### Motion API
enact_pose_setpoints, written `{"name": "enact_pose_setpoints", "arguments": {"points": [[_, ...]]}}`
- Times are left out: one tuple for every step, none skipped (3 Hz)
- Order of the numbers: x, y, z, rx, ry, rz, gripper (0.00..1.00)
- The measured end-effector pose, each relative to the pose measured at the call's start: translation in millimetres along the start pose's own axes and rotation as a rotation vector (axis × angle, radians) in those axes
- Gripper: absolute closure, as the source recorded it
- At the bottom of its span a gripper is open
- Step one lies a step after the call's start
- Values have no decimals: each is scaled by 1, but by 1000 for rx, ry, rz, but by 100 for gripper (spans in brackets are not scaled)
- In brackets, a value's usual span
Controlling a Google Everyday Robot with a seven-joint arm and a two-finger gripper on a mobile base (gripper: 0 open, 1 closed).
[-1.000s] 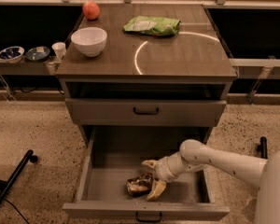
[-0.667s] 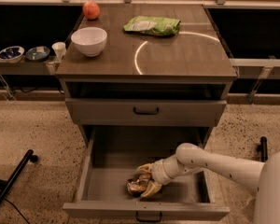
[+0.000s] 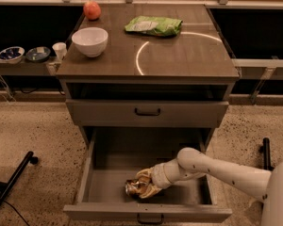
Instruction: Pick orange can from middle drawer and place on counter
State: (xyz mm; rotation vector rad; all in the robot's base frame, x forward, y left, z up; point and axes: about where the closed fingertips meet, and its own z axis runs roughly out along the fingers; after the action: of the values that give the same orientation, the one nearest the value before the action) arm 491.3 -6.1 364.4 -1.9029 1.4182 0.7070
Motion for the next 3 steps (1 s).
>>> {"name": "enact_pose_setpoints", "arguments": {"points": [[-15, -6, -29, 71, -59, -43, 96], [-39, -9, -76, 154, -118, -88, 100], [-63, -18, -129, 220, -126, -101, 100]]}}
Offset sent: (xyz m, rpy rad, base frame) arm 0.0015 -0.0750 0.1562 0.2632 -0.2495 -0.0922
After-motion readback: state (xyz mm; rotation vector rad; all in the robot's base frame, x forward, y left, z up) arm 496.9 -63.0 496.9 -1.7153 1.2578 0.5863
